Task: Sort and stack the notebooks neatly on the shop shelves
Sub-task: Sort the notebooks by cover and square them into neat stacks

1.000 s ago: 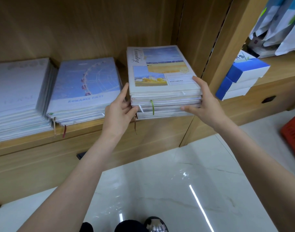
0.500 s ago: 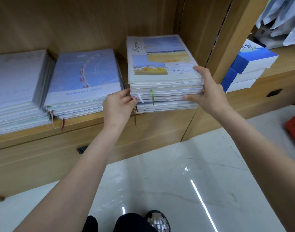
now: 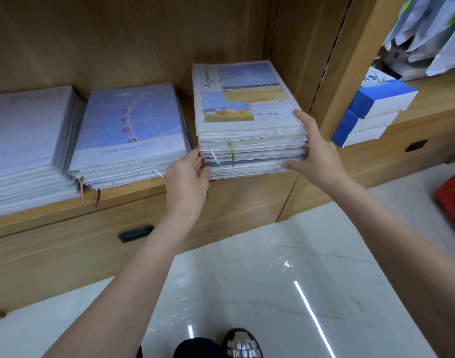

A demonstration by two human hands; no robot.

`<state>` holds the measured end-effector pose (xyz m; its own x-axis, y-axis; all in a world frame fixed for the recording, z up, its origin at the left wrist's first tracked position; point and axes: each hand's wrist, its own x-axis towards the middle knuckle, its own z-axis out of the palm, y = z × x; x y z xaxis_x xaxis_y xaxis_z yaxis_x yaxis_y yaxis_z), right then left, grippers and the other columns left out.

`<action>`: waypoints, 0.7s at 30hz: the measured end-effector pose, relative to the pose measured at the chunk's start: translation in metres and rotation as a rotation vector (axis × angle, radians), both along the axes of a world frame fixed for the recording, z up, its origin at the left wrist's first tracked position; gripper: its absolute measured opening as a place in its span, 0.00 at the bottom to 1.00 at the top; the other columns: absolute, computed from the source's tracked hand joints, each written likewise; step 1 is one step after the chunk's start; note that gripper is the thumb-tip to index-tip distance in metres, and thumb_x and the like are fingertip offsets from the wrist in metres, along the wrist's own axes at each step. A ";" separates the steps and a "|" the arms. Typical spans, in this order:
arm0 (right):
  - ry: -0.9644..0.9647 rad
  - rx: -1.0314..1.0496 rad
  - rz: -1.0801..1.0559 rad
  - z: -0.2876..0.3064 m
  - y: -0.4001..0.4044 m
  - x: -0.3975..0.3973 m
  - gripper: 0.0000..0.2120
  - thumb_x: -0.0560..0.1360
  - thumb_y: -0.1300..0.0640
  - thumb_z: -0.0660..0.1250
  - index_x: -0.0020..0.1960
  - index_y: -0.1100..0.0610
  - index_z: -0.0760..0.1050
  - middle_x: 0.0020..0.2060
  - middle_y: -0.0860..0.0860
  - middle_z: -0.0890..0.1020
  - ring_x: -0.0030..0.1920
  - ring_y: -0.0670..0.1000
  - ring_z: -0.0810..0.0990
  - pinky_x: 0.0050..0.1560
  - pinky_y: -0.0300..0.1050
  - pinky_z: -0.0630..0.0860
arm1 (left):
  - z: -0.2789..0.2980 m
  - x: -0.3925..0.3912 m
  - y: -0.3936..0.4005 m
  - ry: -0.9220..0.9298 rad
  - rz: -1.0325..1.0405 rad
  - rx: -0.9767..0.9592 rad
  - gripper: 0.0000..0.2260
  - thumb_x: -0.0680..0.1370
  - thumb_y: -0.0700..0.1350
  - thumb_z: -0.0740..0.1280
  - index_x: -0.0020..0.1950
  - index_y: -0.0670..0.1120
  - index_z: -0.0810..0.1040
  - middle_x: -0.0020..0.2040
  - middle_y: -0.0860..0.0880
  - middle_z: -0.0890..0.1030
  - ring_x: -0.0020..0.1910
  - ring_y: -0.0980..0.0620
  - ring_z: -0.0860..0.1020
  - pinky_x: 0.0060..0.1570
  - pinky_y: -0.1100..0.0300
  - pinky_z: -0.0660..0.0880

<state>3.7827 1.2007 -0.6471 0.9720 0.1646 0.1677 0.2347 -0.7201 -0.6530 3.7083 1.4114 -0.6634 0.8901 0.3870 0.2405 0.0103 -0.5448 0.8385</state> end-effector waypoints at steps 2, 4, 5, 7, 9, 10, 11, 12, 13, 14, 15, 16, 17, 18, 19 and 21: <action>-0.011 0.025 -0.014 -0.001 0.000 0.001 0.46 0.67 0.62 0.76 0.71 0.38 0.51 0.57 0.54 0.76 0.55 0.57 0.76 0.58 0.53 0.75 | 0.001 0.001 -0.003 -0.005 0.053 0.016 0.18 0.75 0.33 0.65 0.65 0.42 0.74 0.57 0.48 0.80 0.58 0.55 0.77 0.56 0.71 0.68; -0.030 0.037 -0.016 -0.001 0.000 0.000 0.45 0.67 0.62 0.76 0.72 0.41 0.53 0.57 0.54 0.76 0.55 0.56 0.76 0.55 0.49 0.74 | 0.000 0.000 -0.006 -0.008 0.102 0.033 0.17 0.76 0.34 0.65 0.64 0.42 0.75 0.56 0.47 0.81 0.57 0.54 0.78 0.55 0.70 0.68; -0.041 0.039 -0.018 -0.002 -0.001 -0.001 0.44 0.67 0.62 0.75 0.72 0.42 0.54 0.57 0.54 0.76 0.54 0.55 0.76 0.54 0.46 0.74 | -0.001 0.000 -0.006 -0.011 0.117 0.049 0.17 0.76 0.34 0.65 0.64 0.43 0.76 0.55 0.47 0.81 0.56 0.54 0.79 0.55 0.70 0.68; -0.058 0.036 -0.020 -0.001 -0.001 -0.002 0.43 0.67 0.63 0.75 0.72 0.43 0.55 0.56 0.54 0.76 0.51 0.53 0.76 0.50 0.42 0.73 | -0.003 0.000 -0.006 -0.020 0.137 0.086 0.15 0.76 0.35 0.65 0.62 0.43 0.77 0.54 0.47 0.82 0.55 0.54 0.79 0.53 0.72 0.67; -0.070 0.037 -0.017 -0.001 -0.001 -0.003 0.42 0.67 0.63 0.75 0.72 0.44 0.56 0.55 0.54 0.76 0.50 0.52 0.75 0.49 0.42 0.72 | -0.005 0.000 -0.006 -0.042 0.153 0.077 0.14 0.75 0.35 0.66 0.61 0.43 0.78 0.52 0.48 0.83 0.53 0.55 0.80 0.52 0.72 0.68; -0.073 0.039 -0.016 -0.001 -0.001 -0.004 0.41 0.67 0.63 0.75 0.72 0.44 0.56 0.55 0.53 0.76 0.50 0.52 0.74 0.49 0.42 0.73 | -0.005 -0.002 -0.007 -0.056 0.156 0.059 0.14 0.75 0.35 0.66 0.60 0.43 0.79 0.52 0.48 0.83 0.53 0.54 0.80 0.53 0.71 0.69; -0.076 0.039 -0.016 -0.001 0.000 -0.005 0.41 0.68 0.63 0.75 0.72 0.44 0.56 0.55 0.53 0.75 0.50 0.52 0.74 0.50 0.42 0.73 | -0.006 -0.002 -0.007 -0.063 0.154 0.038 0.14 0.75 0.35 0.66 0.60 0.43 0.79 0.52 0.48 0.83 0.53 0.54 0.80 0.54 0.68 0.71; -0.076 0.037 -0.013 -0.001 0.000 -0.006 0.41 0.68 0.63 0.74 0.72 0.44 0.56 0.54 0.53 0.75 0.50 0.51 0.74 0.50 0.42 0.73 | -0.005 -0.003 -0.007 -0.062 0.145 0.021 0.14 0.75 0.35 0.66 0.60 0.43 0.79 0.52 0.48 0.83 0.53 0.54 0.80 0.55 0.67 0.72; -0.066 0.039 0.000 0.000 -0.001 -0.006 0.41 0.68 0.63 0.74 0.72 0.44 0.56 0.55 0.52 0.75 0.51 0.51 0.75 0.51 0.42 0.73 | -0.005 -0.003 -0.005 -0.056 0.130 0.003 0.15 0.75 0.35 0.66 0.61 0.43 0.79 0.52 0.48 0.83 0.53 0.55 0.80 0.56 0.66 0.72; -0.037 0.065 0.029 0.001 -0.003 -0.006 0.43 0.68 0.64 0.74 0.72 0.44 0.55 0.56 0.51 0.74 0.52 0.50 0.75 0.53 0.42 0.74 | -0.004 -0.003 -0.003 -0.042 0.097 -0.024 0.17 0.75 0.35 0.66 0.63 0.44 0.77 0.53 0.49 0.82 0.54 0.55 0.80 0.57 0.66 0.72; 0.016 0.133 0.067 0.001 -0.005 -0.006 0.44 0.67 0.65 0.75 0.73 0.44 0.53 0.59 0.50 0.74 0.55 0.49 0.76 0.57 0.43 0.76 | -0.003 -0.003 0.000 -0.021 0.047 -0.061 0.21 0.74 0.35 0.67 0.67 0.46 0.73 0.55 0.51 0.81 0.56 0.56 0.79 0.59 0.65 0.72; 0.086 0.242 0.104 0.003 -0.007 -0.007 0.47 0.67 0.65 0.75 0.74 0.45 0.51 0.62 0.47 0.72 0.56 0.45 0.76 0.58 0.44 0.76 | 0.000 -0.003 0.002 0.000 -0.015 -0.095 0.27 0.74 0.36 0.68 0.71 0.47 0.67 0.58 0.53 0.79 0.58 0.57 0.77 0.61 0.62 0.71; 0.153 0.361 0.123 0.005 -0.009 -0.008 0.49 0.67 0.65 0.75 0.75 0.46 0.48 0.64 0.45 0.70 0.56 0.40 0.76 0.58 0.40 0.76 | 0.002 -0.002 0.004 0.026 -0.085 -0.126 0.33 0.73 0.36 0.69 0.75 0.48 0.59 0.61 0.54 0.77 0.61 0.56 0.75 0.64 0.59 0.70; 0.190 0.448 0.124 0.007 -0.009 -0.009 0.50 0.67 0.63 0.74 0.76 0.46 0.46 0.65 0.42 0.67 0.55 0.35 0.75 0.57 0.36 0.75 | 0.006 -0.001 0.004 0.052 -0.157 -0.166 0.39 0.73 0.36 0.70 0.77 0.50 0.52 0.64 0.56 0.74 0.63 0.56 0.74 0.65 0.57 0.69; 0.201 0.494 0.114 0.010 -0.006 -0.009 0.49 0.68 0.60 0.74 0.76 0.47 0.45 0.64 0.40 0.66 0.56 0.33 0.73 0.57 0.35 0.74 | 0.010 0.000 0.003 0.072 -0.223 -0.223 0.43 0.72 0.35 0.70 0.77 0.53 0.46 0.64 0.59 0.72 0.64 0.57 0.72 0.65 0.57 0.69; 0.201 0.534 0.096 0.011 0.001 -0.008 0.44 0.69 0.54 0.73 0.76 0.48 0.49 0.61 0.37 0.69 0.59 0.38 0.72 0.61 0.37 0.71 | 0.016 0.003 0.000 0.088 -0.304 -0.346 0.46 0.71 0.33 0.71 0.76 0.57 0.43 0.61 0.64 0.69 0.65 0.58 0.70 0.66 0.56 0.68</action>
